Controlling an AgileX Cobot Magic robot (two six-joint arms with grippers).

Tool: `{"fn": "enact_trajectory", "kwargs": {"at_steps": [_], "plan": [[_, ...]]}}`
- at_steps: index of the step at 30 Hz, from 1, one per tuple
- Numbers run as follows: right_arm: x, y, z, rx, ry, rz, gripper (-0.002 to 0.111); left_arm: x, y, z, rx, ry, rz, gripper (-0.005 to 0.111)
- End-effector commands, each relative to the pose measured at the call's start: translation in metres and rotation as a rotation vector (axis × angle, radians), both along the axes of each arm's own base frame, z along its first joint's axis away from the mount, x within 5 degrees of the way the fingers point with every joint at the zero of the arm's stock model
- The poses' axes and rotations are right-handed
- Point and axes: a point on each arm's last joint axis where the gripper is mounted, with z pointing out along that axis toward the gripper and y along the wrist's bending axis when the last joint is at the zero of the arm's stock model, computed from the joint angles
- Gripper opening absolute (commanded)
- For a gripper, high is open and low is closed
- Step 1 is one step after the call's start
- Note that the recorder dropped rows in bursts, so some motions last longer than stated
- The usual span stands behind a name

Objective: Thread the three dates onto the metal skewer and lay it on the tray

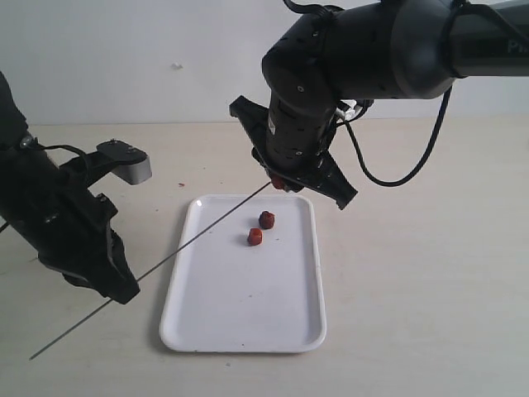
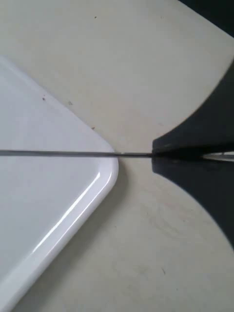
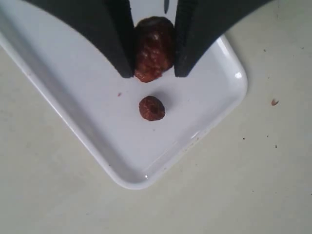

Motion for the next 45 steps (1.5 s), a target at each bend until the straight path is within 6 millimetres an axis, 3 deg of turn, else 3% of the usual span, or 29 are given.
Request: {"fn": "enact_trajectory", "kwargs": {"at_steps": [1,14,30,36,45], "plan": [[0.000,0.002,0.001,0.005,-0.007,0.006,0.028,0.000,-0.002,0.000,-0.010,-0.010,0.016,0.000],[0.000,0.001,0.001,-0.002,-0.006,0.008,0.028,0.004,-0.004,-0.021,0.042,0.052,0.014,0.000],[0.000,-0.001,-0.001,-0.040,0.000,0.010,0.028,0.000,-0.003,-0.002,0.022,0.019,-0.004,0.000],[0.004,0.005,-0.025,-0.026,0.045,0.005,0.028,0.001,-0.004,-0.002,0.006,0.008,-0.015,0.000],[0.006,0.008,-0.026,0.001,0.028,0.014,0.028,0.001,-0.005,-0.002,0.005,0.003,-0.015,0.000]]}}
